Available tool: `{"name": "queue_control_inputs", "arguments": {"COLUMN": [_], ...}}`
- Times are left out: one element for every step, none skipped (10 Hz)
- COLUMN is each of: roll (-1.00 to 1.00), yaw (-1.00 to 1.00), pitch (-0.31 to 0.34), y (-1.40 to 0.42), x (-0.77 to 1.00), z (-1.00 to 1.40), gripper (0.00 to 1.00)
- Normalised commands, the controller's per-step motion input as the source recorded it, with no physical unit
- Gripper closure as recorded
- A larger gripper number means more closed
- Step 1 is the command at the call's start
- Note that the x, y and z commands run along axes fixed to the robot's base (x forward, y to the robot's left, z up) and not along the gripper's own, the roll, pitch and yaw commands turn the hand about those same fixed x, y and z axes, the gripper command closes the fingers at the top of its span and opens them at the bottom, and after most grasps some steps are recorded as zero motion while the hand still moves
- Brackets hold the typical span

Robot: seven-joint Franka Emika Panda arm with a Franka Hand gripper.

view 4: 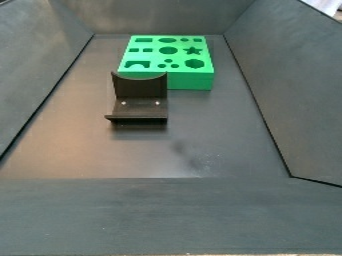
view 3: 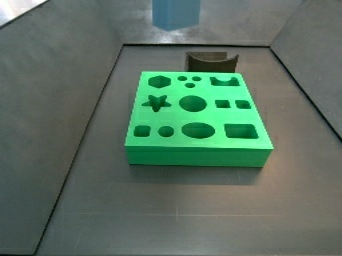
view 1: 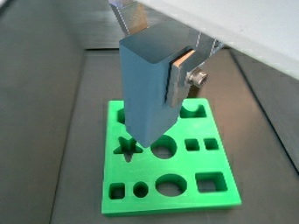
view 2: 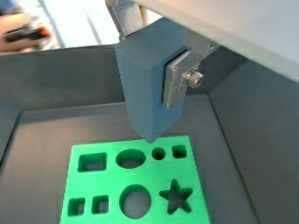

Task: Pick up the rectangle object. Move up. Move to above the board. Insert the rectangle object.
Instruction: Insert the rectangle object.

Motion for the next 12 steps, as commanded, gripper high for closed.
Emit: {"name": "queue_control_inputs", "arguments": {"roll": [0.03, 0.01, 0.08, 0.08, 0.08, 0.07, 0.08, 0.09, 0.1, 0.11, 0.12, 0.15], "yaw": [-0.95, -0.89, -0.54, -0.59, -0.6, -0.61, -0.63, -0.64, -0.65, -0.65, -0.64, -0.62], "pitch": [-0.077, -0.066, -0.01, -0.021, -0.019, -0.021, -0.026, -0.031, -0.033, -0.054, -0.036, -0.019], "y": [0.0, 0.0, 0.0, 0.0, 0.0, 0.0, 0.0, 0.0, 0.0, 0.0, -0.05, -0.14], "x": [0.09, 0.17, 0.58, 0.53, 0.51, 0.5, 0.48, 0.47, 0.46, 0.44, 0.43, 0.4], "z": [-0.28, -0.23, -0.31, -0.33, -0.33, -0.32, -0.32, -0.35, -0.37, -0.4, -0.43, -0.41], "gripper": [1.0, 1.0, 1.0, 1.0, 1.0, 1.0, 1.0, 1.0, 1.0, 1.0, 1.0, 1.0]}}
